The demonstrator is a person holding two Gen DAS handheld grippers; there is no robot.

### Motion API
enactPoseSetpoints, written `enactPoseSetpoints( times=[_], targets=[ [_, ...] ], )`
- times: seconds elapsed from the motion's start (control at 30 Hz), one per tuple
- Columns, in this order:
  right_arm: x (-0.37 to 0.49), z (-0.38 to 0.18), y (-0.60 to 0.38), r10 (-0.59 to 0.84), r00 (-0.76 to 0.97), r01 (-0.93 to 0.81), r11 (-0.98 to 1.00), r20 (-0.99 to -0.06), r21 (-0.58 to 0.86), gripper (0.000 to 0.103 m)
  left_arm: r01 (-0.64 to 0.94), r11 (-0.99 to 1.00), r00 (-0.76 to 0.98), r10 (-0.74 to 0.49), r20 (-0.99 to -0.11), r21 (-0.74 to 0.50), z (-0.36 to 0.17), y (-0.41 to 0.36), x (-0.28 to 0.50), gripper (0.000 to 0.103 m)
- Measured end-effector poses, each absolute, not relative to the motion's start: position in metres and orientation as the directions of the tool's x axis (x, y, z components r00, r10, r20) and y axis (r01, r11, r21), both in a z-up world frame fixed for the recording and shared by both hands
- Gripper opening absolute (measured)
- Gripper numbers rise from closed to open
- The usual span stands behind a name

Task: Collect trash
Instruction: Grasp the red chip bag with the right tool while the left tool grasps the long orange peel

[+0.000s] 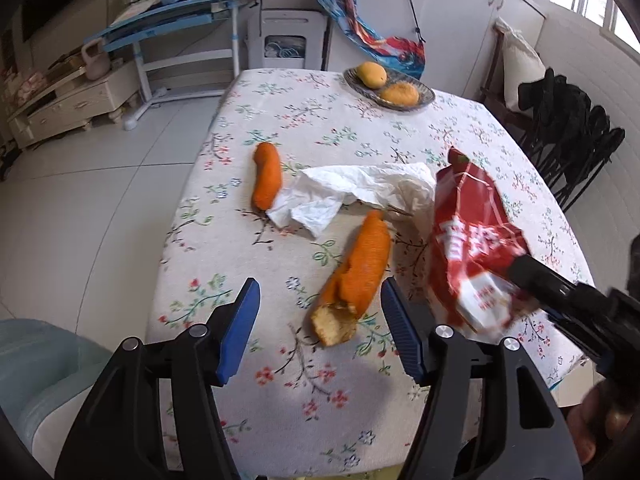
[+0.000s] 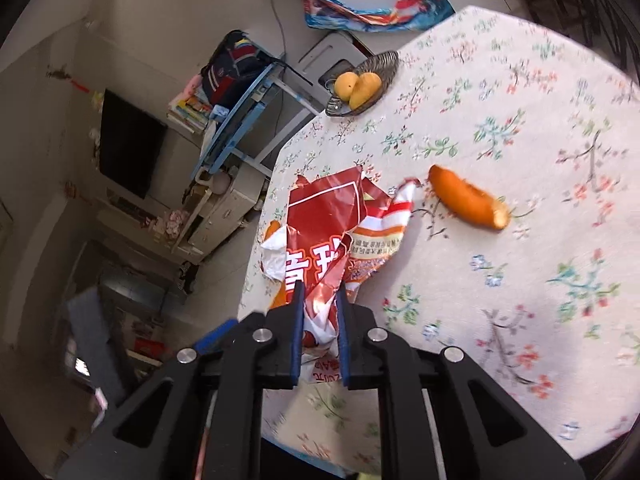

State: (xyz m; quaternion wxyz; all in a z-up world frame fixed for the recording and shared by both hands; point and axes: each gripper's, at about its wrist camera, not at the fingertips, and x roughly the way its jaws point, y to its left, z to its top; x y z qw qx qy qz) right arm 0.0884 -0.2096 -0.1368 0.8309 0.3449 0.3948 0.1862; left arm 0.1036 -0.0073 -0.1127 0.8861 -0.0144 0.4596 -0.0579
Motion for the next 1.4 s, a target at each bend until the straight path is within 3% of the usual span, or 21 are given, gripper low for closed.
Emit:
enactPoseSetpoints(
  times=[0.57, 0.8, 1.1, 1.27, 1.4],
  targets=[
    [0.069, -0.138, -0.222, 0.556, 0.615, -0.128, 0.77, -0.56, 0.625, 0.015, 0.124, 0.992, 0.526, -0.074, -0.848, -0.009, -0.138, -0.036, 0.135, 0.06],
    [0.068, -0.136, -0.221, 0.566, 0.616, -0.138, 0.762, -0.548, 0.633, 0.015, 0.15, 0.989, 0.536, -0.083, -0.84, -0.002, -0.137, -0.04, 0.133, 0.023],
    [0.077, -0.144, -0.208, 0.602, 0.586, -0.129, 0.73, -0.542, 0.671, 0.018, 0.204, 0.978, 0.532, -0.15, -0.834, -0.046, -0.134, -0.045, 0.117, 0.022],
    [0.083, -0.151, -0.196, 0.6, 0.57, -0.108, 0.732, -0.562, 0.672, 0.035, 0.235, 0.971, 0.528, -0.171, -0.832, -0.05, -0.132, -0.051, 0.112, 0.022],
    [0.086, -0.155, -0.198, 0.598, 0.582, -0.096, 0.724, -0.551, 0.684, 0.03, 0.24, 0.97, 0.528, -0.172, -0.832, -0.049, -0.132, -0.051, 0.11, 0.022]
  ],
)
